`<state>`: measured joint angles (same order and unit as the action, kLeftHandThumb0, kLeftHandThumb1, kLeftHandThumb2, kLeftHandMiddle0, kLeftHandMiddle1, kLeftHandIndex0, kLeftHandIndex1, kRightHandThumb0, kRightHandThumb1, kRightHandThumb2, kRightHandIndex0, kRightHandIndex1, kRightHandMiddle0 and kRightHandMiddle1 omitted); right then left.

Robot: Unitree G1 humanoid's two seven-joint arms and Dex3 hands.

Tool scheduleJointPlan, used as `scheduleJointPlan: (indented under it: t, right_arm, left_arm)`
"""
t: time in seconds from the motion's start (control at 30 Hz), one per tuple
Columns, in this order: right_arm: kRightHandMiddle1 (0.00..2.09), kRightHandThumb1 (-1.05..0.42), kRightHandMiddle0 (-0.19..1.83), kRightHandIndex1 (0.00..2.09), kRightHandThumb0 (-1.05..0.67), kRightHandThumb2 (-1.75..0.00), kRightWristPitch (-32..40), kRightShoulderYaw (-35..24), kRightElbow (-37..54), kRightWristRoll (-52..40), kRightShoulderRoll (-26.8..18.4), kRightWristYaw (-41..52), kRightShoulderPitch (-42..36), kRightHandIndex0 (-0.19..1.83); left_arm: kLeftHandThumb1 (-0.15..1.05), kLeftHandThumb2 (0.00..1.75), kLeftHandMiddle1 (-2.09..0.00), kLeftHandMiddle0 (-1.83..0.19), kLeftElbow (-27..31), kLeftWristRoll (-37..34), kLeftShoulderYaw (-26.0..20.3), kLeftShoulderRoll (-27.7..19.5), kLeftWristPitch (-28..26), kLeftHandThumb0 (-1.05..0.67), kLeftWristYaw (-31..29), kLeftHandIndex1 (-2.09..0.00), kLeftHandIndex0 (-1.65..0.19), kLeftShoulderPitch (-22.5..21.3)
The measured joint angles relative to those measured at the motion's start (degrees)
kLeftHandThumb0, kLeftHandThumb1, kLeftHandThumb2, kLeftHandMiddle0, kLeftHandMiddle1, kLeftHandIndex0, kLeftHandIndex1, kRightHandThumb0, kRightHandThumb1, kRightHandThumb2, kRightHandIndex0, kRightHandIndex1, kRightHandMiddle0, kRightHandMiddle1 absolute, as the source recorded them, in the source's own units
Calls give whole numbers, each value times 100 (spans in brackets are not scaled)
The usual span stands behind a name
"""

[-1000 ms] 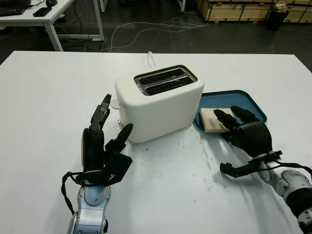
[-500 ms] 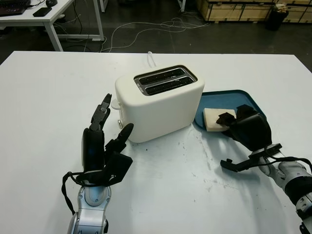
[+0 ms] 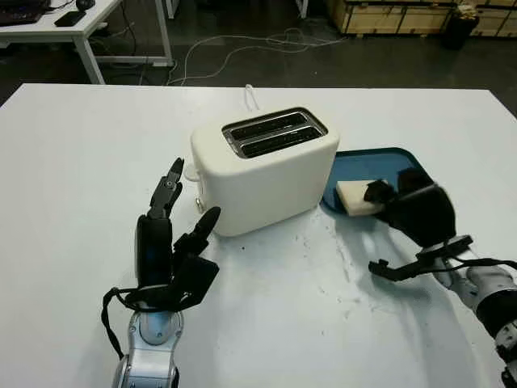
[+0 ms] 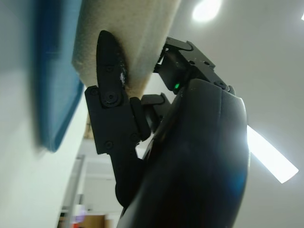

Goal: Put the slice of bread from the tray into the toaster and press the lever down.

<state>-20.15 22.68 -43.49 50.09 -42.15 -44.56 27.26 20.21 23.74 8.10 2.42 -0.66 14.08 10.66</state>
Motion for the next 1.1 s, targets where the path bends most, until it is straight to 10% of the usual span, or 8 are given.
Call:
scheduleJointPlan:
  t: [0.07,0.17,0.53,0.73,1.1]
  right_arm:
    - [108,-92,69,175,-51,-31,-105,-251,341,-322,-50,413,-18,63]
    - [165,-92,45,175,-55,-34,-142,-551,872,-625,-135,952,-66,65]
    - [172,-92,49,175,-50,-38,-215,-1531,1512,-2122,-390,3722,63,72]
    - [144,-92,64,172,-41,-33,-91,-1950,704,-3175,-510,5574,1449,72]
    - [171,-92,86,175,-45,-25,-174,-1917,-1115,-4018,212,7737,4288,100]
  left_arm:
    - [92,30,-24,-35,-2,-1,-1,-1,0,-60,-1,0,-32,1]
    - [92,30,-24,-35,-3,0,0,0,0,-60,0,0,-32,0]
    - [92,29,-22,-35,-13,2,10,-2,0,-61,-1,0,-32,-28]
    - [92,30,-21,-34,-68,1,36,4,0,-61,-5,0,-31,-127]
    - [92,30,-22,-35,-118,0,72,6,0,-61,-2,0,-31,-212]
